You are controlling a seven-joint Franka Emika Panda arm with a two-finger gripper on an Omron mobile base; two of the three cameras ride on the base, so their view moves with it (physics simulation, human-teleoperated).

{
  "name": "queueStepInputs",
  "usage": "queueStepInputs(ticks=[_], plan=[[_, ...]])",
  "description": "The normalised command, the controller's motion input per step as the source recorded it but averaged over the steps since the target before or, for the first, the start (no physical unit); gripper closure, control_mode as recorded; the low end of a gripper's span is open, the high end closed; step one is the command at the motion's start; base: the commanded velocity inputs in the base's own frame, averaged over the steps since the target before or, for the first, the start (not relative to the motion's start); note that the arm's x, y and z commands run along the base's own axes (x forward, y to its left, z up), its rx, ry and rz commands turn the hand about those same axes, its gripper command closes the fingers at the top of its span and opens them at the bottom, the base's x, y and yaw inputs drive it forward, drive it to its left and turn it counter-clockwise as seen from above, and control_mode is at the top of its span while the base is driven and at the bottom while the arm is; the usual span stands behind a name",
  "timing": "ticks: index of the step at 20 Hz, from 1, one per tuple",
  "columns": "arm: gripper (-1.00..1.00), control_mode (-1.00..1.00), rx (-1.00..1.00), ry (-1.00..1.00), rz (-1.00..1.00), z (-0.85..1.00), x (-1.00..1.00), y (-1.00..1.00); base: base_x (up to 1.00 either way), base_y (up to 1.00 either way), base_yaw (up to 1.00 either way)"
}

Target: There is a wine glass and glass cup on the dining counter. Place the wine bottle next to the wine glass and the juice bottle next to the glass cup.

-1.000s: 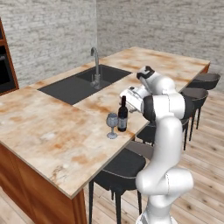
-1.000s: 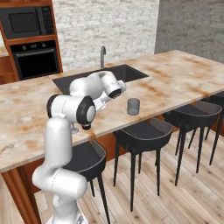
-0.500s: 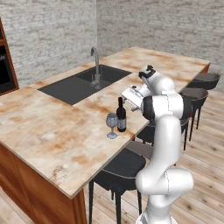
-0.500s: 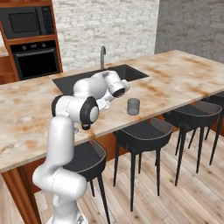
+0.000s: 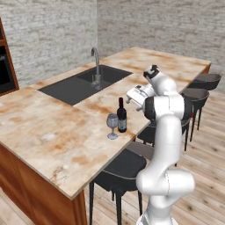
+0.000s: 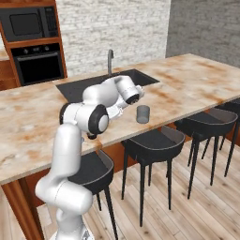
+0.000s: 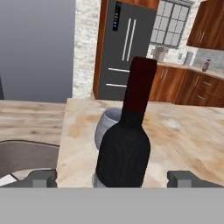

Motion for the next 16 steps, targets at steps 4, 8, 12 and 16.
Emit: queueStepInputs(ticks=[4,8,12,16], plan=[[-1.00,-1.00,0.00,0.03,0.00,0.03,-0.04,-0.38,0.00,0.00,0.00],[-1.00,-1.00,0.00,0.04,-0.06,0.09,-0.20,-0.29,0.00,0.00,0.00],[-1.00,-1.00,0.00,0.01,-0.22,0.15,-0.36,-0.03,0.00,0.00,0.00],[-1.00,-1.00,0.00,0.06,-0.31,0.19,-0.37,0.00,0.00,0.00,0.00]])
